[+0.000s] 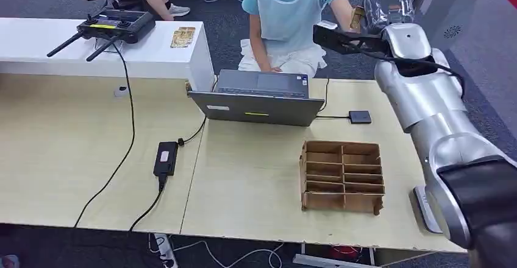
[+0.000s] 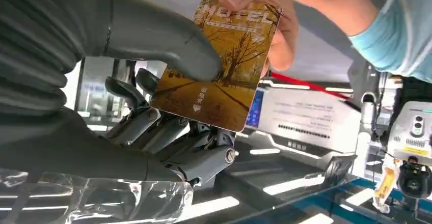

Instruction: Pass the card to the sensor for recognition and then transmit it.

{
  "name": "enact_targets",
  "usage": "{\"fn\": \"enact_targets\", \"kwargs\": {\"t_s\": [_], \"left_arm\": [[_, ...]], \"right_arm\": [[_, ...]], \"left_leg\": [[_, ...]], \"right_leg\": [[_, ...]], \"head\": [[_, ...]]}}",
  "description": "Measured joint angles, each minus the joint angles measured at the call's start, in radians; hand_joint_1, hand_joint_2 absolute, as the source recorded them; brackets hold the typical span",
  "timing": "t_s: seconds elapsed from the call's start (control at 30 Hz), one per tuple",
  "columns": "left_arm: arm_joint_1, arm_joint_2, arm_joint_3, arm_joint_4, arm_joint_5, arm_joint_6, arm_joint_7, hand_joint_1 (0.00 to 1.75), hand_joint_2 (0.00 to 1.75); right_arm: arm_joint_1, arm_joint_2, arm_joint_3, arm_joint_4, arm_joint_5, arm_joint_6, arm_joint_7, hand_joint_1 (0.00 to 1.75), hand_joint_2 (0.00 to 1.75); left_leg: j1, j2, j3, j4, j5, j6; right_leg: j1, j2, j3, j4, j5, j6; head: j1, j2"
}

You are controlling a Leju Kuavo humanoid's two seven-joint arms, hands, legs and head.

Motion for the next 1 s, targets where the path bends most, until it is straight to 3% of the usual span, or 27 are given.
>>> {"fn": "enact_targets", "kwargs": {"t_s": [0.13, 0.4, 0.67, 0.77, 0.93, 1.0], "left_arm": [[0.000, 0.000, 0.000, 0.000, 0.002, 0.001, 0.000, 0.00, 0.00], [0.003, -0.004, 0.000, 0.000, 0.026, 0.009, 0.000, 0.00, 0.00], [0.004, -0.009, 0.000, 0.000, 0.039, 0.011, 0.000, 0.00, 0.00], [0.005, -0.011, 0.000, 0.000, 0.047, 0.016, 0.000, 0.00, 0.00], [0.010, -0.011, 0.000, 0.000, 0.062, 0.019, -0.003, 0.00, 0.00], [0.010, -0.011, 0.000, 0.000, 0.065, 0.019, -0.003, 0.00, 0.00]], "right_arm": [[0.022, 0.001, -0.073, -0.022, -0.169, -0.023, -0.034, 1.75, 1.75], [0.128, -0.001, -0.339, -0.230, -0.489, -0.001, -0.020, 1.75, 1.75], [0.163, -0.028, -0.506, -0.315, -0.589, 0.027, -0.026, 1.75, 1.75], [0.174, -0.063, -0.571, -0.322, -0.694, 0.084, -0.029, 1.75, 1.75], [0.203, -0.159, -0.694, -0.298, -0.879, 0.239, -0.069, 1.75, 1.75], [0.208, -0.172, -0.705, -0.293, -0.895, 0.256, -0.076, 1.75, 1.75]], "left_leg": [[0.000, 0.000, 0.000, 0.000, 0.000, 0.000], [0.000, -0.001, -0.001, 0.000, 0.000, 0.000], [0.000, 0.000, 0.000, 0.000, 0.000, 0.000], [0.000, -0.004, -0.001, 0.001, 0.000, 0.000], [0.000, -0.006, -0.003, 0.001, 0.000, 0.000], [0.000, -0.006, -0.003, 0.001, 0.000, 0.000]], "right_leg": [[0.000, 0.000, 0.000, 0.000, 0.000, 0.000], [0.000, -0.001, 0.000, 0.000, 0.000, 0.000], [0.000, 0.000, -0.001, -0.001, 0.000, 0.000], [0.000, -0.004, -0.001, -0.001, 0.000, 0.000], [0.000, -0.005, -0.001, -0.001, 0.000, 0.000], [0.000, -0.005, -0.001, -0.001, 0.000, 0.000]], "head": [[0.000, 0.000], [0.000, 0.000], [0.000, 0.000], [0.000, 0.000], [0.000, 0.000], [0.000, 0.000]]}}
